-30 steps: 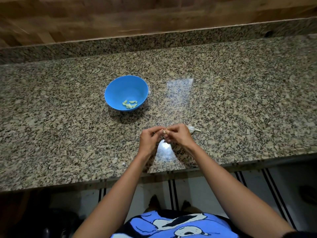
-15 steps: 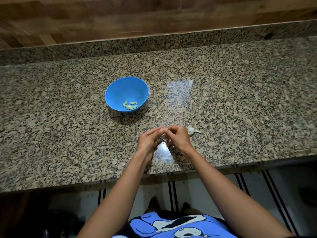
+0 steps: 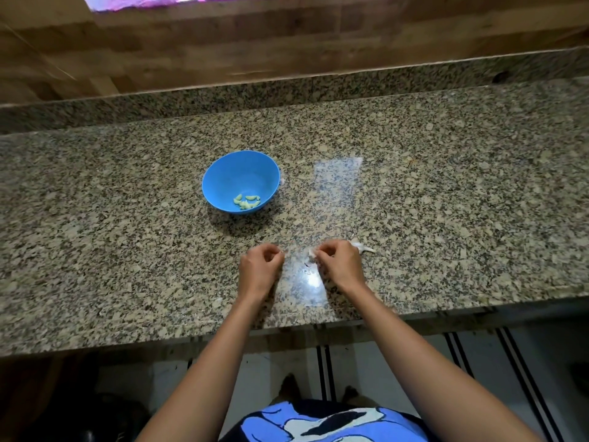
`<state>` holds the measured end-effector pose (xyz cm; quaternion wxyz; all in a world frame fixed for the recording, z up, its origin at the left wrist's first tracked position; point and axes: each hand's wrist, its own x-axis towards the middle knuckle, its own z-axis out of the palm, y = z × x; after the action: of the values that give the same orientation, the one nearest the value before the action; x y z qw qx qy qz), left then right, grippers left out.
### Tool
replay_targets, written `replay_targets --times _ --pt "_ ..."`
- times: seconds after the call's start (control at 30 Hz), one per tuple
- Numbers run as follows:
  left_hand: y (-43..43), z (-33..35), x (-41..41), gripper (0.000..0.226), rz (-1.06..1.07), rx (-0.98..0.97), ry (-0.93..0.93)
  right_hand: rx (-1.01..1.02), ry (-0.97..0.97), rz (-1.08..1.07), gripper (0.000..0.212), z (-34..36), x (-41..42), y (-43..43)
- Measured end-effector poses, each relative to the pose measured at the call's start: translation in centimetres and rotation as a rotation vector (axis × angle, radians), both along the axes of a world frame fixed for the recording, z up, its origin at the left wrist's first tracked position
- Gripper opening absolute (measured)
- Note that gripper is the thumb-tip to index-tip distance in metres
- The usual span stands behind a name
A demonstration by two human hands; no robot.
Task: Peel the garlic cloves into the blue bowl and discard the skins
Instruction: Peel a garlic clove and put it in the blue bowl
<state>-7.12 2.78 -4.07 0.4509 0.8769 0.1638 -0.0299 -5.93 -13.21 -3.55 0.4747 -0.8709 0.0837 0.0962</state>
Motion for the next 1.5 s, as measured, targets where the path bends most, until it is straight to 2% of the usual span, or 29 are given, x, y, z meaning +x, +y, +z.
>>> replay_targets --times 0.07,0.13,0.27,0.4,0.47,0.53,0.6,0.67,0.73,0.8,0.87,0.9,0.97,1.03,1.1,1.27,1.37,1.5 --pt "0.7 0.0 0.0 0.013 -0.062 0.149 -0.014 -0.055 -0.011 0.02 0.013 0.0 -0.1 -0.1" --pt "1.6 -0.1 0.2 0.015 -0.034 0.191 -0.017 -0.096 -0.014 0.031 0.013 0.1 -0.3 -0.3" --pt "3.9 -0.1 0.5 0.019 0.139 0.099 0.007 -0.127 -0.033 0.047 0.014 0.4 -0.1 -0.1" --pt "5.2 0.0 0.2 0.023 0.179 -0.028 0.028 -0.141 -0.046 0.098 0.017 0.6 0.2 0.8" --pt "4.9 0.3 0.0 0.024 0.262 -0.139 -0.004 -0.135 -0.042 0.104 0.021 0.6 0.2 1.1" --pt "4.6 1.1 -0.2 0.023 0.457 -0.302 -0.042 -0.12 -0.032 0.078 0.024 0.4 0.2 1.1" --pt "4.5 2.0 -0.2 0.028 0.604 -0.613 -0.016 -0.098 -0.042 0.037 0.026 0.4 0.1 0.9" --pt "3.9 3.0 -0.4 0.034 0.568 -0.939 0.068 -0.05 -0.089 -0.017 0.026 0.7 -0.1 0.8" --pt "2.3 3.8 -0.7 0.035 0.448 -1.101 0.147 0.035 -0.13 -0.049 0.025 0.9 -0.4 1.0" --pt "0.3 3.9 -0.8 0.031 0.331 -1.029 0.176 0.188 -0.076 -0.079 0.02 1.2 -0.6 1.3" --pt "-1.4 3.2 -0.8 0.03 0.22 -0.807 0.132 0.388 0.075 -0.132 0.011 1.6 -0.9 1.3" --pt "-1.9 2.9 -0.7 0.03 0.173 -0.715 0.089 0.456 0.153 -0.14 0.011 1.8 -1.0 1.0" --pt "-2.5 2.5 -0.8 0.032 0.137 -0.649 0.012 0.548 0.3 -0.096 0.016 2.3 -1.1 0.4" --pt "-2.9 2.3 -1.0 0.032 0.149 -0.647 -0.044 0.673 0.407 -0.05 0.018 2.7 -1.1 -0.1" --pt "-3.3 2.3 -1.1 0.03 0.176 -0.656 -0.057 0.751 0.436 -0.05 0.013 3.0 -1.2 -0.2" --pt "-3.6 2.4 -1.0 0.021 0.221 -0.722 -0.008 0.732 0.35 -0.108 0.021 3.3 -1.4 0.1" --pt "-3.4 2.6 -0.9 0.017 0.198 -0.813 -0.019 0.802 0.414 -0.102 0.01 3.9 -1.3 0.0" --pt "-3.2 2.5 -0.9 0.015 0.208 -1.02 -0.02 1.155 0.621 -0.258 0.015 3.7 -1.5 0.6"
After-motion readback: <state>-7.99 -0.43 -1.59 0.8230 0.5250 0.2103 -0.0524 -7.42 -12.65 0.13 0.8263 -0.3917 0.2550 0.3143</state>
